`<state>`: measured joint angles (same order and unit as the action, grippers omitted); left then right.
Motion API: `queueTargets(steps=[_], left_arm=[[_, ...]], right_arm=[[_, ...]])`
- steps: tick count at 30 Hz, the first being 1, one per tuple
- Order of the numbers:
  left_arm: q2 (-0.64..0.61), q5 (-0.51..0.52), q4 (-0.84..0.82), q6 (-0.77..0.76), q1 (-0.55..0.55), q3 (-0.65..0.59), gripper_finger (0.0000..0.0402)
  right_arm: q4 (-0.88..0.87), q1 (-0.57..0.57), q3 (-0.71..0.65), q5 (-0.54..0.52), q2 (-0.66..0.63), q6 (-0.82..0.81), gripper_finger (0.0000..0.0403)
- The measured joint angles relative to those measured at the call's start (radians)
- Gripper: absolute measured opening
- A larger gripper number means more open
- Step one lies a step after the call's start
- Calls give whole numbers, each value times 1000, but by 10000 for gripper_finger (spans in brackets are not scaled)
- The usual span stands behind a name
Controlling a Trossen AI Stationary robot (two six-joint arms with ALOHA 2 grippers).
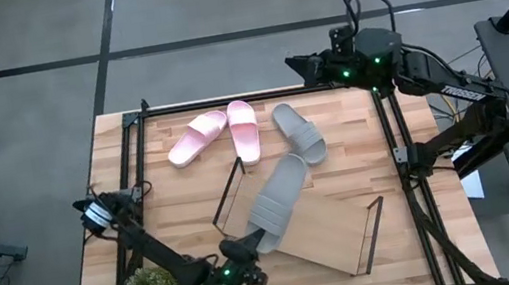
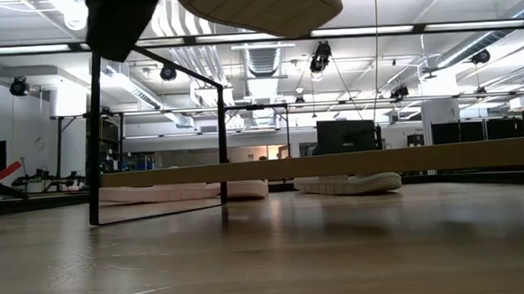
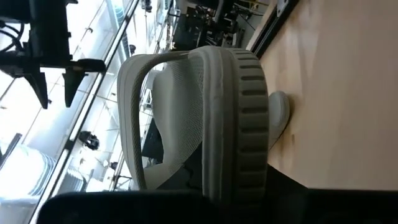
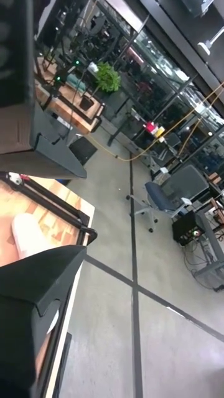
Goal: Pick and place slides into the shelf
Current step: Put the right gray slipper on the shelf
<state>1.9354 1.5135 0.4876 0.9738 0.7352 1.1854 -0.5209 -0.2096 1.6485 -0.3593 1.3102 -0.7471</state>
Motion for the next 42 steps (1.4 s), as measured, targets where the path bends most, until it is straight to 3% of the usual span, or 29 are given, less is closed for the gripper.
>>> queueTargets(steps=[11, 34, 42], left_arm=[[-1, 9, -78, -21, 7, -46, 15], [-5, 58, -78, -135, 21, -180, 14], [-5, -20, -78, -210, 21, -216, 14]], right_arm=[[0, 0, 0, 0, 0, -2, 171], [0, 0, 0, -4, 0, -4, 169], [1, 0, 0, -8, 0, -12, 166]])
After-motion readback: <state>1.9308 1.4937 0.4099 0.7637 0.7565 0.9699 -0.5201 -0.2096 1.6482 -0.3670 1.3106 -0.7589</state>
